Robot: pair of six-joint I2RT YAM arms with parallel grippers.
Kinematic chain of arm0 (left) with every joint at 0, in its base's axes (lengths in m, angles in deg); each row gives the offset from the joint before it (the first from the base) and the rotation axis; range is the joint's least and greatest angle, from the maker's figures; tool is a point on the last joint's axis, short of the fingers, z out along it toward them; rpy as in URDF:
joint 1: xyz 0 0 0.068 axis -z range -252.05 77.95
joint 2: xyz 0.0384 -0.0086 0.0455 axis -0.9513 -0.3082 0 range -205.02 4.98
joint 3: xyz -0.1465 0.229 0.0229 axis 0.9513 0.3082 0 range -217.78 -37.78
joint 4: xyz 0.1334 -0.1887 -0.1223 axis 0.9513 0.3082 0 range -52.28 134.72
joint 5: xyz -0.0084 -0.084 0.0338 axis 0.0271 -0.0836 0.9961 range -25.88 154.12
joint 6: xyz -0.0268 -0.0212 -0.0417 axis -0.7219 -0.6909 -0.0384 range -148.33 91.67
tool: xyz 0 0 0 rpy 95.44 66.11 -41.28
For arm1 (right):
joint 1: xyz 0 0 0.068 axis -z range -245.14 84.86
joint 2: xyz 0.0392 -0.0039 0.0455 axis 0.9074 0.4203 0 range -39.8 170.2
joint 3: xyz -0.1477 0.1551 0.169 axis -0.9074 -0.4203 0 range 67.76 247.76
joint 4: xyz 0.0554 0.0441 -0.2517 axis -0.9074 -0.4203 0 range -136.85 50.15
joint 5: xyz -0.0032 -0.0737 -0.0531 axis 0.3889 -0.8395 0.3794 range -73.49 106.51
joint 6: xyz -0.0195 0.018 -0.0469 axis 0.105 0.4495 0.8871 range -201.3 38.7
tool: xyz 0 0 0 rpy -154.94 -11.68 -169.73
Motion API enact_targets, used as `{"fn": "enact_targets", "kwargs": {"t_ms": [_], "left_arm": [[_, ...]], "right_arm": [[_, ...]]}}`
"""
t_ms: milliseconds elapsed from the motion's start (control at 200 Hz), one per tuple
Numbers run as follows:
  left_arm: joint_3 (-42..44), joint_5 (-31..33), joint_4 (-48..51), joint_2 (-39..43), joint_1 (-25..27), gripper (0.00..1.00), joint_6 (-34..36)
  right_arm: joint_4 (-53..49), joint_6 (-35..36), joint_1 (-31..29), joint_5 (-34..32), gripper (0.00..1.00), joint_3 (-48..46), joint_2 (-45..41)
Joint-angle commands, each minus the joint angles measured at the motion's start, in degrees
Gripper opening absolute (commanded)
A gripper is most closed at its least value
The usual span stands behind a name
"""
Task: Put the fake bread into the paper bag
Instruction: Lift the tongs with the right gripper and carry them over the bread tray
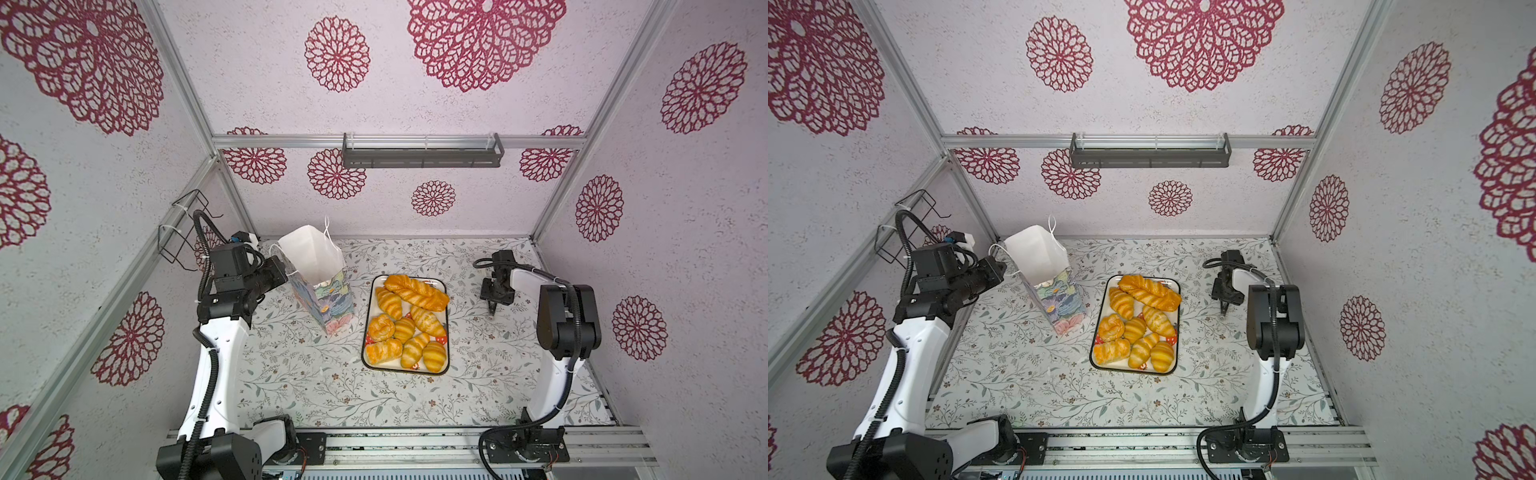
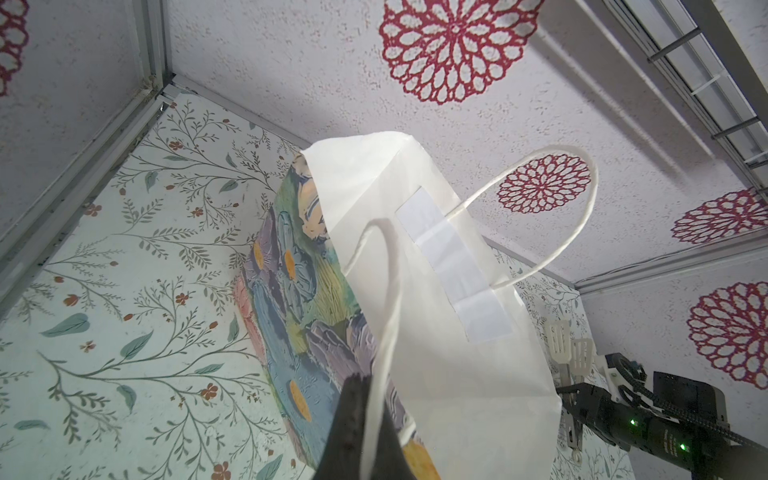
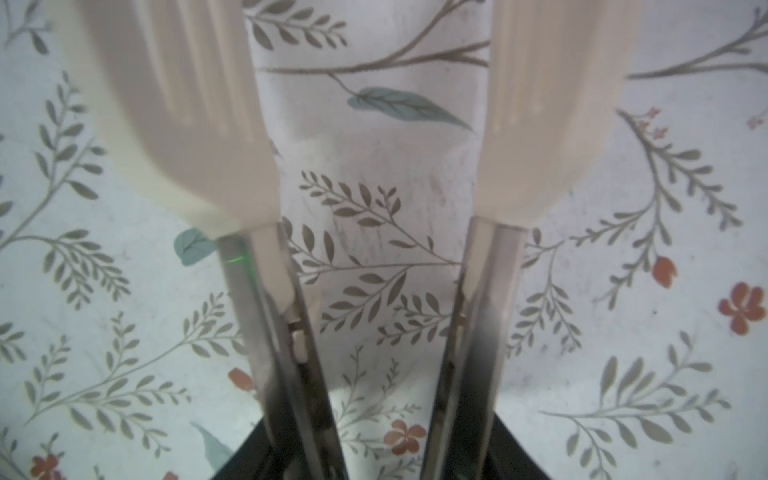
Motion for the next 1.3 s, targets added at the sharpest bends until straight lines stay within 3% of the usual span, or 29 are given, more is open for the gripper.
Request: {"fn": "enact_targets", "kwargs": {"t_ms": [0, 330, 605, 981, 1296], "left_arm": [[0.63, -0.74, -1.48, -0.19, -0.47, 0.0, -0.28], [0.63, -1.02, -1.6, -0.2, -0.58, 0.0, -0.41], [0.63, -1.06, -1.73, -0.21, -0.95, 0.0, -0.49], [0.55, -1.1, -1.81, -0.51, -1.07, 0.0, -0.74], [0.46, -1.41, -2.04, -1.0, -1.14, 0.0, -0.98]], "right_arm": [[0.14, -1.02, 0.28, -1.27, 0.5, -0.78, -6.51], [-0.6, -1.52, 0.23, -1.65, 0.38, -3.23, -12.28], [-3.11, -1.91, -1.54, -0.75, 0.37, -5.8, -18.32], [-12.04, -1.0, -9.51, 2.44, 0.38, -6.06, -30.17], [-19.41, -2.44, -20.0, 2.51, 0.38, -5.49, -35.6]]}}
